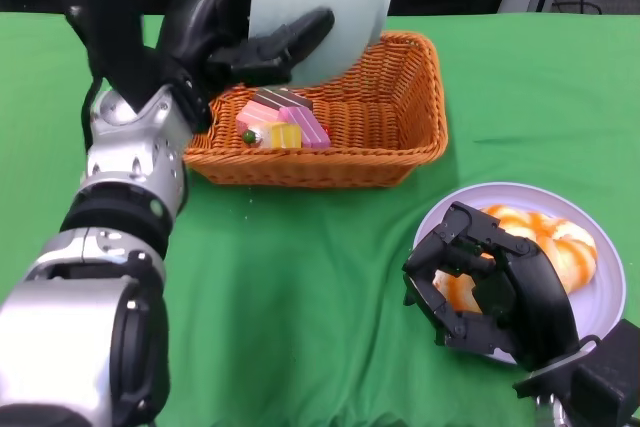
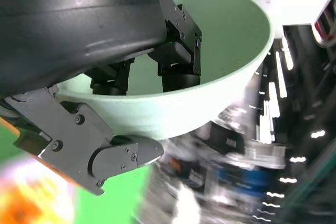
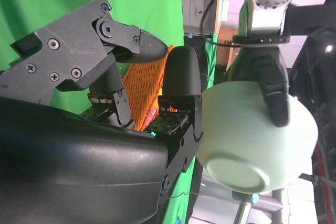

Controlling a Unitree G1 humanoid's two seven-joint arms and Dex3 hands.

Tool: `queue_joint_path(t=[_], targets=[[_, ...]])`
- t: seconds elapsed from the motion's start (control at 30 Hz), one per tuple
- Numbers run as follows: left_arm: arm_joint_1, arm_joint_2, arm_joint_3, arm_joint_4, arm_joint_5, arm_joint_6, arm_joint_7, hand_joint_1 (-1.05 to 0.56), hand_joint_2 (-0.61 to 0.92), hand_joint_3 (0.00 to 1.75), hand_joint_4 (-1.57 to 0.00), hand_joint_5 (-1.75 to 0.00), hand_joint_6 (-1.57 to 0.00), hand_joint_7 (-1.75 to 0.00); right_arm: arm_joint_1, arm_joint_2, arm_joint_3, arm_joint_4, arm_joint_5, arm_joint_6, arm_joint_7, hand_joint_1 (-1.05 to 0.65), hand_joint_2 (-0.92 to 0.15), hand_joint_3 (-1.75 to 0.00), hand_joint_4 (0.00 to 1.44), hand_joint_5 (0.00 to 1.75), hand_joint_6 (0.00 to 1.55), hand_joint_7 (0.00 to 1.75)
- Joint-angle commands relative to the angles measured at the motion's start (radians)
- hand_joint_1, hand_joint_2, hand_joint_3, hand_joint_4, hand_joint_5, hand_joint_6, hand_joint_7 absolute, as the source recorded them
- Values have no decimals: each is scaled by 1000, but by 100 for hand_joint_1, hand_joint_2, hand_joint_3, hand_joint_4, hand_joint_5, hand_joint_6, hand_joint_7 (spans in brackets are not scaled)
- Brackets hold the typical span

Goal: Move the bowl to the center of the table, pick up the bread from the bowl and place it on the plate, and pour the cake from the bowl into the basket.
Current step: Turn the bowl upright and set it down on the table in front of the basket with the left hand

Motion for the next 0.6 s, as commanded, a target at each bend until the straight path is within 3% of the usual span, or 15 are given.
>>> queue_joint_path(t=[0.03, 0.2, 0.33, 0.47, 0.6], targets=[[50, 49, -84, -29, 132, -235, 114, -2, 51, 122, -77, -175, -74, -155, 5, -6, -2, -21, 9, 3, -1, -21, -59, -83, 71, 158, 65, 134], [91, 125, -209, -9, 349, -470, 342, -6, 62, 107, -72, -175, -62, -166, 4, -3, -3, -17, 17, 0, 3, -19, -58, -85, 72, 159, 65, 135], [104, 178, -287, -6, 493, -550, 528, -6, 65, 102, -68, -175, -58, -167, 2, -3, -4, -13, 15, -5, 3, -19, -57, -87, 72, 160, 65, 136], [107, 246, -391, -17, 688, -613, 794, -9, 71, 91, -67, -175, -56, -171, -1, -5, -6, -9, 23, -5, 12, -19, -56, -89, 72, 160, 65, 136], [104, 304, -485, -24, 845, -622, 1037, -10, 69, 92, -69, -175, -56, -173, -4, -7, -11, -8, 8, -16, -2, -20, -55, -90, 72, 158, 64, 135]])
